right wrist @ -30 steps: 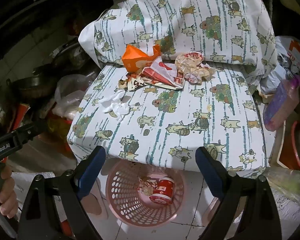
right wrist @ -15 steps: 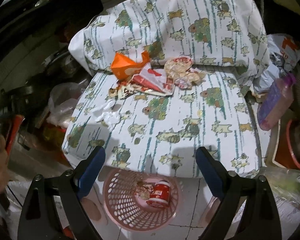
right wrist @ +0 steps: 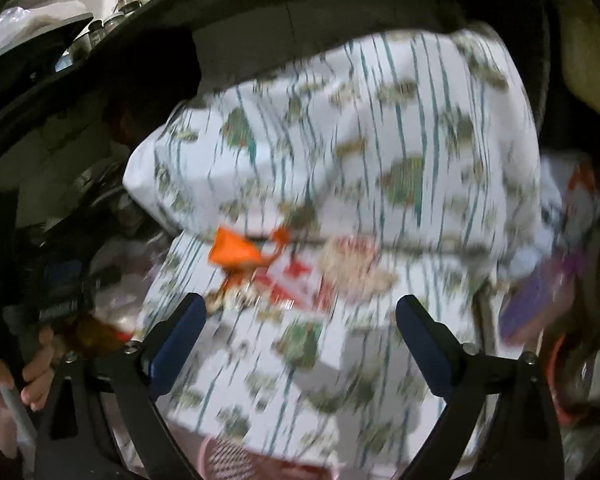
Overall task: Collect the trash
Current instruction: 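Grasp the red-printed crumpled wrapper with the right gripper while the left approaches the tissue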
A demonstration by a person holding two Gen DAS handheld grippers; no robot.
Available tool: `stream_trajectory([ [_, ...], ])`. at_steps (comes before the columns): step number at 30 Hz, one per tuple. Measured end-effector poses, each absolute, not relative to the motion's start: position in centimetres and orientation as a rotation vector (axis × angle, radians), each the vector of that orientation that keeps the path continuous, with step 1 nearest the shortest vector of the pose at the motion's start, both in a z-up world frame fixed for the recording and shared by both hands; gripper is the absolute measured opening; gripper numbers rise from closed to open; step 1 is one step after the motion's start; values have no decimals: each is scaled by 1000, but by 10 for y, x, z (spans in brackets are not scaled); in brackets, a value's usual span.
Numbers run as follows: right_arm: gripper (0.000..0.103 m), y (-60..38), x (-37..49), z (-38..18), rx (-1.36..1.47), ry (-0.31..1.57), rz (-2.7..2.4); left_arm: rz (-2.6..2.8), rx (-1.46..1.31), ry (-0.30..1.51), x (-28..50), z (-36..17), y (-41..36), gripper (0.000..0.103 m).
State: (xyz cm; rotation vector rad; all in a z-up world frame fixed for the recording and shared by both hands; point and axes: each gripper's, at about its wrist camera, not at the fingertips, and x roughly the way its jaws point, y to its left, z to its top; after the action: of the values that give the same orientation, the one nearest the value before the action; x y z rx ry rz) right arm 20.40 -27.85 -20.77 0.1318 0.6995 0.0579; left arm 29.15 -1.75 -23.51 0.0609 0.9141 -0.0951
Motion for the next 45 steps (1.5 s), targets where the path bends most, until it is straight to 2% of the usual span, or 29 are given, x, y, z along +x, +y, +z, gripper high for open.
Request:
stream_trajectory([
  [6,97,-299,265,-224,150,704,-53,-41,119,969,315,-262,-17,90],
  [11,98,-315,323,-271,253,899,10,-31,105,1038,332,-283,-14,90],
  [19,97,-319,377,-344,130,1077,-84,21,-78,1208,351,-315,5,90],
  [25,97,-320,378,-358,113,1034,-123,-18,-82,1297,358,-339,-4,90],
  [30,75,-310,381,-375,76,1069,-100,-163,-24,1360,351,-355,-31,90],
  [32,58,-310,377,-375,67,1059,-129,-178,43,1366,345,-359,-42,90],
  [33,54,-310,376,-372,58,1046,-126,-181,76,1362,341,-360,-47,90],
  [34,45,-310,374,-368,58,1037,-119,-191,103,1357,337,-360,-53,90],
  [36,18,-313,372,-358,95,1034,-115,-211,122,1352,332,-360,-59,90],
  [45,15,-330,319,-276,321,871,-113,-165,50,1388,344,-375,-45,90],
])
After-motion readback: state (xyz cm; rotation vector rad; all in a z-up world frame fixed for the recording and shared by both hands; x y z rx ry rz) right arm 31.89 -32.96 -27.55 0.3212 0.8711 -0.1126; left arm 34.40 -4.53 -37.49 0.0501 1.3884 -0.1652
